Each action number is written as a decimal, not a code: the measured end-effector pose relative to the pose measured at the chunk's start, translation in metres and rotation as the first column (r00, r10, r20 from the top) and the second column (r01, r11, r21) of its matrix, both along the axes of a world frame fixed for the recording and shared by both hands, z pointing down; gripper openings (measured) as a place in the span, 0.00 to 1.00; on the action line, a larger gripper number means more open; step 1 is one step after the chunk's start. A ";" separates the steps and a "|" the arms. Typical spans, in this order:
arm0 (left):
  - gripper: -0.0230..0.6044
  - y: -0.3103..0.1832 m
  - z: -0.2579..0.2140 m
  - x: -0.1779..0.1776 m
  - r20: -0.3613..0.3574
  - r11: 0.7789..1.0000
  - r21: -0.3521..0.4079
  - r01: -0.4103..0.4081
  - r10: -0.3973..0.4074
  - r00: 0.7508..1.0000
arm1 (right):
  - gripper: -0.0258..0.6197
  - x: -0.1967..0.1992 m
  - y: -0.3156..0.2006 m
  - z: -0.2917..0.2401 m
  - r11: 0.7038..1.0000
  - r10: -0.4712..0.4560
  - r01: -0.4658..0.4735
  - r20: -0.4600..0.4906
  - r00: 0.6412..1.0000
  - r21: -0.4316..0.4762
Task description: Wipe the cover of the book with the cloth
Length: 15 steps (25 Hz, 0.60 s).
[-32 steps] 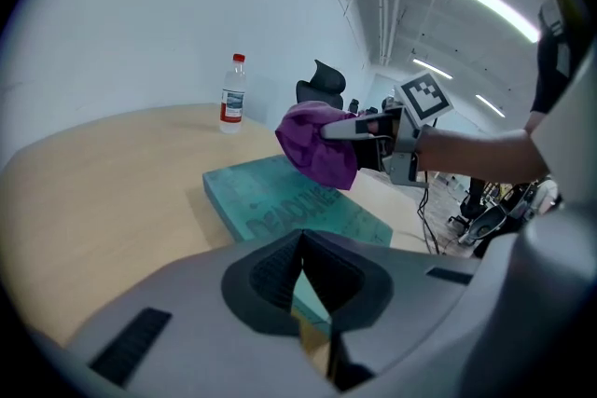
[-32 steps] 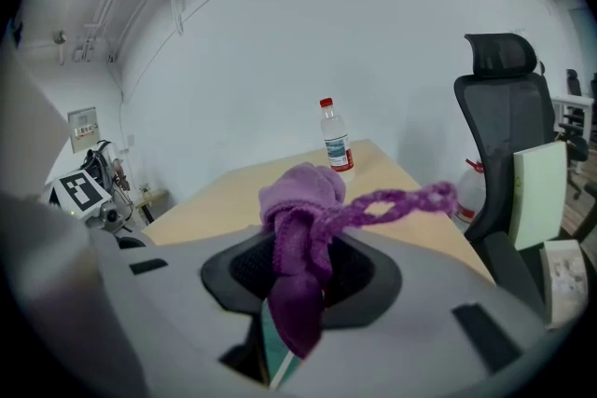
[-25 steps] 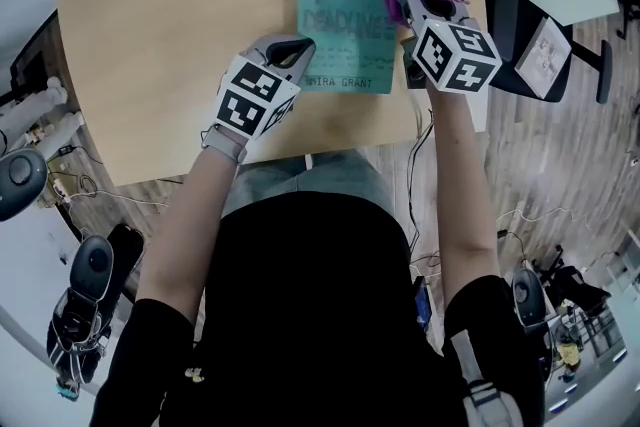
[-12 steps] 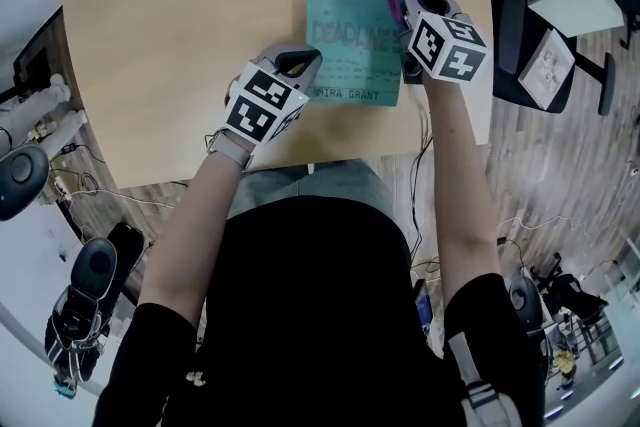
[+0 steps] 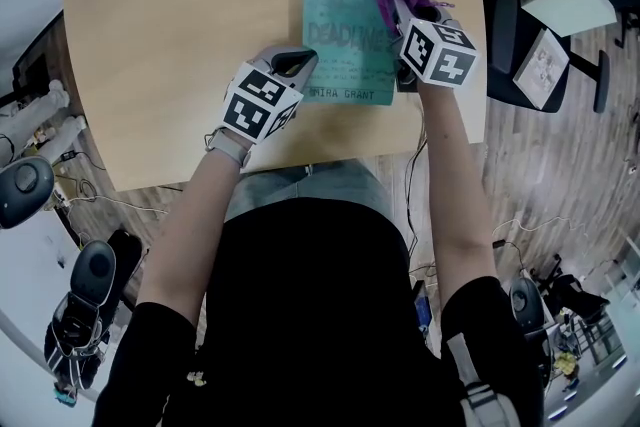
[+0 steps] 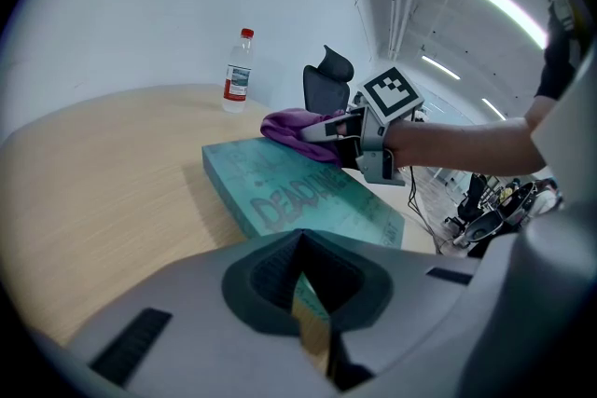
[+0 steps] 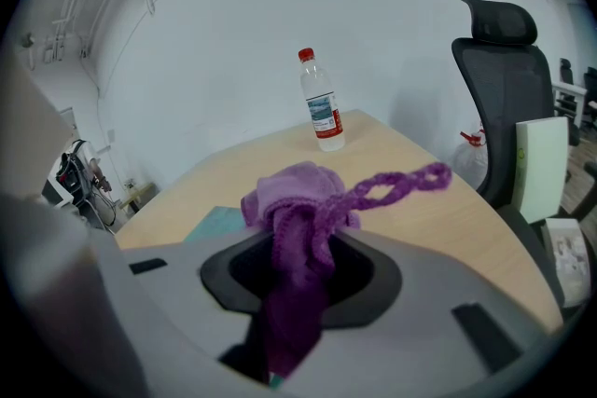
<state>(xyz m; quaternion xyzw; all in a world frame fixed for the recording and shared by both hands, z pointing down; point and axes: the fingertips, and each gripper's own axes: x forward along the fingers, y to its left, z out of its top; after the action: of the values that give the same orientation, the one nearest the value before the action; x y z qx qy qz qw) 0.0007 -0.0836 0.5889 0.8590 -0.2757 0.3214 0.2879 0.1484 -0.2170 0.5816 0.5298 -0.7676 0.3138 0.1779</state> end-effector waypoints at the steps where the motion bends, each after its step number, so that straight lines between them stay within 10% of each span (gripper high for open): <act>1: 0.07 0.000 0.000 0.000 -0.002 1.000 0.001 0.005 -0.005 1.000 | 0.23 0.000 0.005 0.000 1.000 0.001 -0.001 0.002 1.000 -0.004; 15: 0.07 -0.001 -0.002 -0.002 0.000 0.998 0.032 0.055 -0.055 0.998 | 0.24 -0.003 0.089 0.002 0.999 -0.003 0.004 0.041 0.999 -0.046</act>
<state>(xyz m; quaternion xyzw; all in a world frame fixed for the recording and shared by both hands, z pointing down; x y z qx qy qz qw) -0.0011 -0.0846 0.5866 0.8554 -0.3044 0.3093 0.2828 0.1453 -0.1281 0.5837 0.5176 -0.7645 0.3420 0.1750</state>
